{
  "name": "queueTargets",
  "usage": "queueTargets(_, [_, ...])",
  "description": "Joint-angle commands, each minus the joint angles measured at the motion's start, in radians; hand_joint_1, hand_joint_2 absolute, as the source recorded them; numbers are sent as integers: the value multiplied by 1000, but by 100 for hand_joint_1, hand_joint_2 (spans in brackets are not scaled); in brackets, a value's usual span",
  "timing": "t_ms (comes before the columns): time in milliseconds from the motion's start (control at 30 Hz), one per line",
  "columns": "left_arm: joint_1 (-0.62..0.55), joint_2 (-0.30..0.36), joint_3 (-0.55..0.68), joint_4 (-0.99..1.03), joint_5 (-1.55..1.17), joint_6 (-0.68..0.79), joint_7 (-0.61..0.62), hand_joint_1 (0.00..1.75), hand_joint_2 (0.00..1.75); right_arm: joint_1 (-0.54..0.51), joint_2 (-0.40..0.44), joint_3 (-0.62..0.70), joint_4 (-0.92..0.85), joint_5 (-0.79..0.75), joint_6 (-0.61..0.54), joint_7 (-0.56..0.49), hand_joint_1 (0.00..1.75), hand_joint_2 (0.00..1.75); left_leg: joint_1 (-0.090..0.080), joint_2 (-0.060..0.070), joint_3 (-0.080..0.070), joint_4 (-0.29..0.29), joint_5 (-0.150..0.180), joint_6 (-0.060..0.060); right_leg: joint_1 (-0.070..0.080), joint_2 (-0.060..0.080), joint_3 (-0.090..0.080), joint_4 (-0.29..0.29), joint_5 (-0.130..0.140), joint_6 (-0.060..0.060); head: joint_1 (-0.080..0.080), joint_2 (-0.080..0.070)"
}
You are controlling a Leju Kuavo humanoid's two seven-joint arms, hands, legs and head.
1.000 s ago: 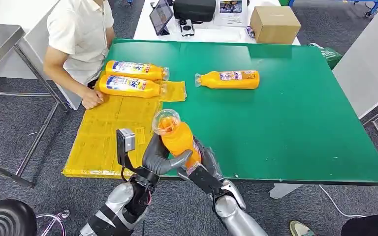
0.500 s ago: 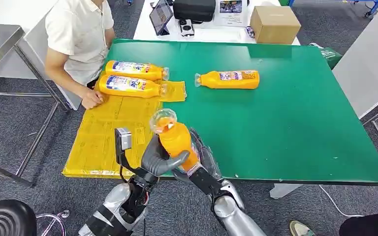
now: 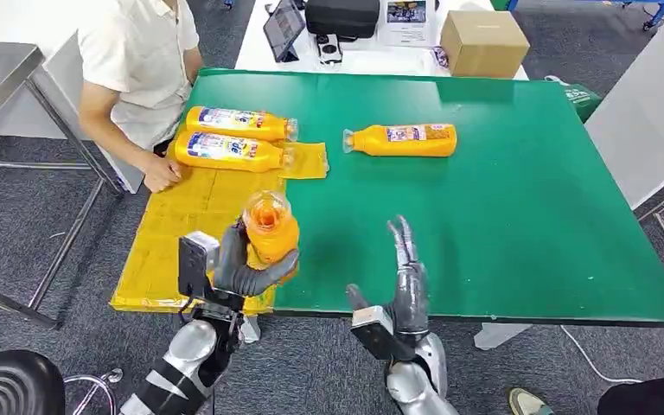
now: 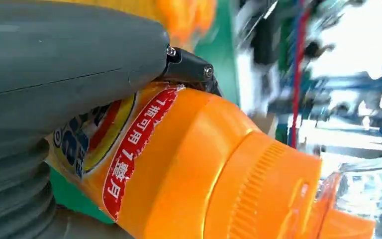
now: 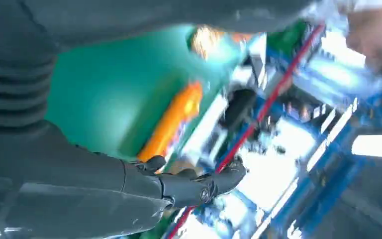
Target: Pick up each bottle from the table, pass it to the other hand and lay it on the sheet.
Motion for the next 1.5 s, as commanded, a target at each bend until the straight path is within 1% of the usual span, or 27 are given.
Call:
queueTargets(33, [10,53,36,-65,-106,-25,22,175,175,50,15,-340,-24,-181,-27,-4,0,0,0,-2,3,-1,0,0,0,-2,3,-1,-1,-1,0,0])
queueTargets(100, [-8,63,30,-46,-199,16,26,175,175,65,50,-412,-77,-146,-27,-4,0,0,0,-2,2,0,-1,-1,-1,-1,3,0,-1,-1,1,0])
queueTargets(200, [-61,64,40,28,-318,64,82,175,175,74,58,-422,-126,-113,-27,-4,0,0,-1,-1,5,0,-2,-2,-1,-1,4,2,-3,-3,0,0])
queueTargets(233, [-106,67,46,109,-427,126,123,175,175,70,62,-415,-133,-110,-27,-4,0,0,-1,-3,0,0,0,-1,-1,-3,0,0,-1,-1,0,0])
queueTargets(267, [-130,73,46,156,-513,170,151,175,175,68,60,-406,-134,-104,-27,-4,0,0,0,-4,3,0,-1,-2,-1,-4,3,1,-2,-3,0,0])
queueTargets(433, [-130,73,46,156,-513,170,151,175,175,68,60,-406,-134,-104,-27,-4,0,0,-1,0,4,-1,-1,-1,-1,0,3,0,-1,-2,0,0])
queueTargets(467, [-165,65,53,235,-602,200,171,175,175,56,67,-397,-125,-75,-27,-4,0,0,0,-1,4,-1,0,-2,-1,-1,2,0,-1,-2,0,0])
queueTargets(533, [-208,83,28,320,-791,227,263,175,175,49,67,-384,-117,-62,-27,-4,0,0,0,-2,3,-1,1,-1,-1,-2,2,0,-1,-2,1,0])
queueTargets(567, [-266,71,39,442,-977,249,357,175,175,30,62,-354,-84,-55,-27,-4,0,0,0,-2,4,-1,0,-2,0,-2,4,0,-1,-2,0,0])
queueTargets(633, [-302,48,81,527,-979,198,342,175,175,17,50,-314,-47,-80,-27,-4,0,0,0,-1,2,-1,1,-1,0,-1,2,0,0,-2,1,0])
queueTargets(700, [-328,25,118,591,-937,114,297,175,175,11,33,-274,-17,-107,-27,-4,0,0,0,1,6,-2,0,-2,0,1,5,0,0,-3,0,0])
queueTargets(733, [-334,21,113,606,-936,79,288,175,175,12,29,-262,-8,-123,-23,-4,0,0,0,0,3,-1,1,-1,0,0,2,0,0,-2,0,0])
queueTargets(800, [-339,14,108,625,-933,33,285,175,175,14,22,-252,-5,-132,-27,-4,0,0,0,-1,5,-1,0,-2,0,-1,5,-1,-1,-3,0,0])
queueTargets(833, [-354,8,91,656,-940,-31,292,175,175,11,16,-240,1,-141,-23,-4,0,0,0,-1,2,-1,1,-1,0,-1,2,0,0,-1,0,0])
queueTargets(900, [-359,4,90,669,-939,-43,294,175,175,10,14,-234,2,-141,-23,-4,0,0,0,-2,3,-1,1,-2,0,-2,3,0,-1,-1,0,0])
queueTargets(933, [-374,-8,92,702,-932,-67,300,162,175,8,10,-221,-2,-149,-15,-4,0,0,0,-2,5,-1,1,-2,0,-2,5,0,-1,-2,0,0])
queueTargets(967, [-378,-12,96,710,-927,-73,303,117,175,5,13,-218,3,-148,-16,-4,0,0,0,-1,4,0,1,-2,0,-1,4,0,-1,-2,0,0])
queueTargets(1000, [-388,-17,101,731,-917,-95,309,82,175,1,14,-213,9,-152,-12,-4,0,0,0,0,3,0,1,-1,0,0,3,0,0,-1,0,0])
queueTargets(1033, [-399,-19,98,754,-916,-113,309,77,175,-3,14,-206,18,-150,-11,-4,0,0,0,0,2,-1,1,-1,-1,0,2,0,0,-1,0,0])
queueTargets(1067, [-409,-18,86,770,-931,-115,319,61,175,-4,12,-200,24,-152,-8,-4,0,0,0,-1,4,-1,1,-2,-1,-1,4,0,-1,-2,0,0])
queueTargets(1133, [-415,-19,78,783,-942,-117,326,61,175,-6,13,-196,29,-155,-2,-4,0,0,0,0,8,-2,0,-3,0,0,8,-1,-1,-3,0,0])
queueTargets(1233, [-415,-19,78,783,-942,-117,326,61,175,-6,13,-196,29,-155,-2,-4,0,0,0,0,4,-1,1,-2,0,1,4,0,0,-2,0,0])
queueTargets(1267, [-415,-19,78,783,-942,-117,326,51,175,-6,13,-196,29,-155,-2,-4,0,0,0,0,6,-2,1,-3,-1,1,5,0,0,-3,0,0])
queueTargets(1333, [-419,-25,85,799,-934,-129,331,47,175,-5,9,-188,35,-156,-4,-4,0,0,0,1,8,-2,1,-3,0,1,7,-1,0,-3,0,0])
queueTargets(1367, [-419,-26,92,805,-924,-137,331,40,175,-4,10,-186,37,-159,-2,-4,0,0,0,1,9,-3,1,-3,0,1,8,-1,0,-3,0,0])
queueTargets(1433, [-417,-30,104,811,-905,-154,324,0,175,-3,10,-183,40,-161,-3,-4,0,0,0,1,9,-2,1,-3,0,1,7,-1,-1,-3,0,0])
queueTargets(1500, [-417,-30,112,818,-887,-179,311,0,175,-5,6,-175,46,-164,-9,-4,0,0,0,1,7,-2,1,-2,-1,1,6,0,0,-2,0,0])
